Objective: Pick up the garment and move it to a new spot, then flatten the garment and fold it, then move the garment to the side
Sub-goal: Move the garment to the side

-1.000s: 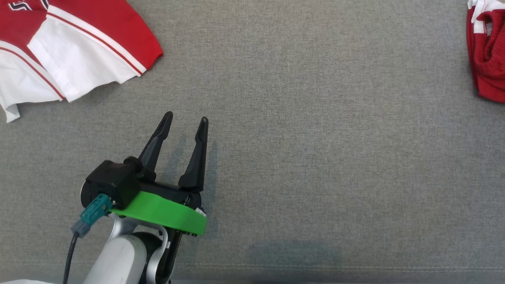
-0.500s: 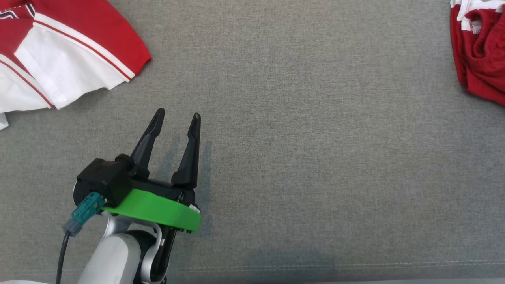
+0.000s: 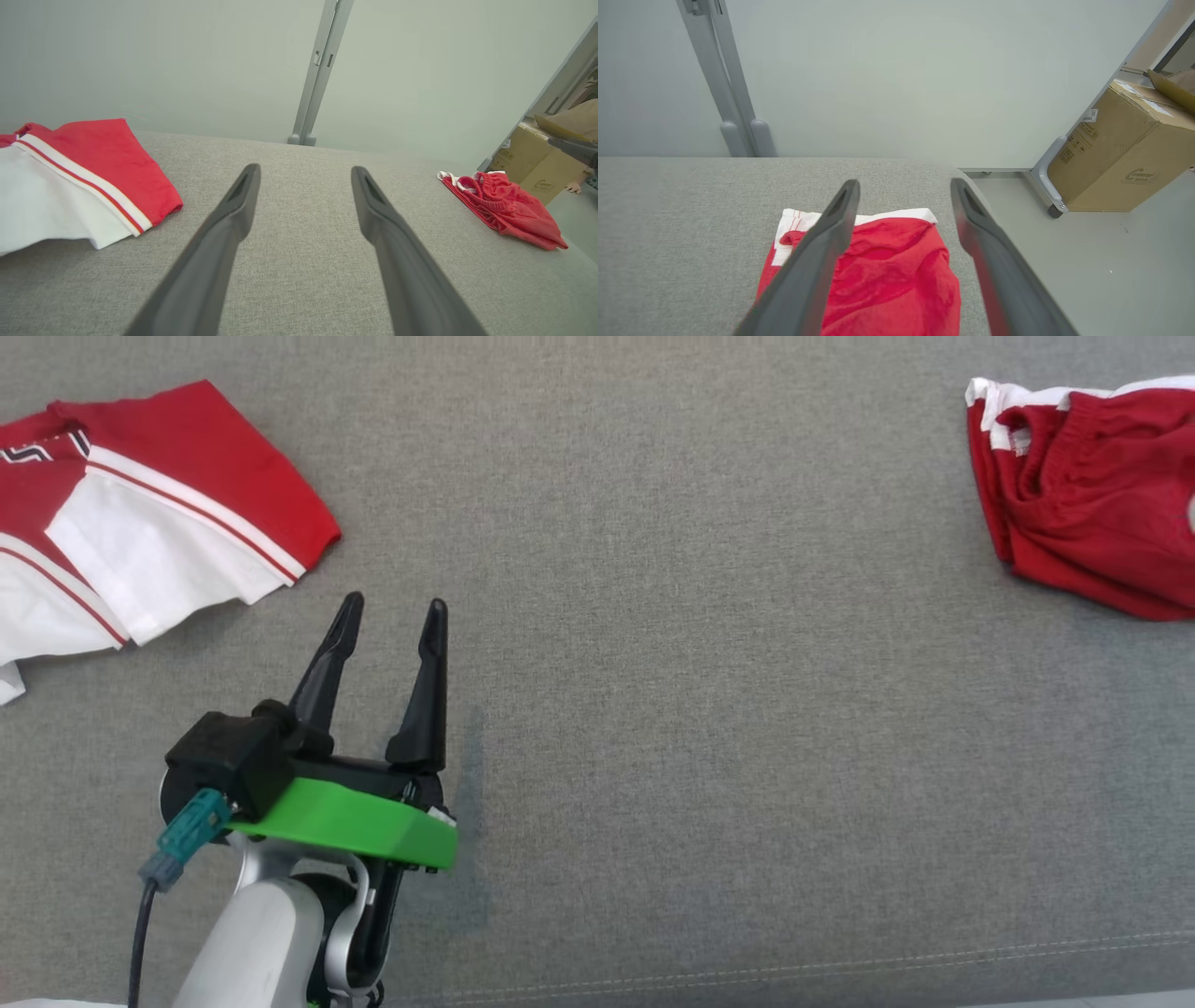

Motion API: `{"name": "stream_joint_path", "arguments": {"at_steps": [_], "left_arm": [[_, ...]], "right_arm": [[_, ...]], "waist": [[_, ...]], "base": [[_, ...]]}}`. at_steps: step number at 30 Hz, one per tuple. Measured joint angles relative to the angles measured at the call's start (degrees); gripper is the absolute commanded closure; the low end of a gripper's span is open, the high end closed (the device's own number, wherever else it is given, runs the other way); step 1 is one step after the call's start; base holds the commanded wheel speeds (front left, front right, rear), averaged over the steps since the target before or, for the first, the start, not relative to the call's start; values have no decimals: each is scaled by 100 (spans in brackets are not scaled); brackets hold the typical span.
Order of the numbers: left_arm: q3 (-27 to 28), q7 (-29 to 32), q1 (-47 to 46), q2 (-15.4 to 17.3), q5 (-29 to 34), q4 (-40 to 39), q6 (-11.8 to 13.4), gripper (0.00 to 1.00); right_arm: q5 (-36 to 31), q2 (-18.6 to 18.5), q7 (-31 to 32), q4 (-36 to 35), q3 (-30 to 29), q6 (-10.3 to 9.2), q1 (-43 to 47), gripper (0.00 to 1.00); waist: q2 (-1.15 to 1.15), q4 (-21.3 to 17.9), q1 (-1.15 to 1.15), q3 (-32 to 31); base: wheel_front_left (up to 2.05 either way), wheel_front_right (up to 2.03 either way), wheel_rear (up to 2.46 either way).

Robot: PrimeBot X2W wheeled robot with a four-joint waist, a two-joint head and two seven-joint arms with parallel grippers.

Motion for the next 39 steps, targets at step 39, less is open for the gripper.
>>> {"name": "stream_joint_path", "arguments": {"at_steps": [39], "left_arm": [[1129,-658,1599,-175,89,877,45,0]], "right_arm": [[-708,1927,-169,-3776,-887,-488,3440,0]], "waist": [[0,-632,0,-1968]], "base": [[0,0,0]]}}
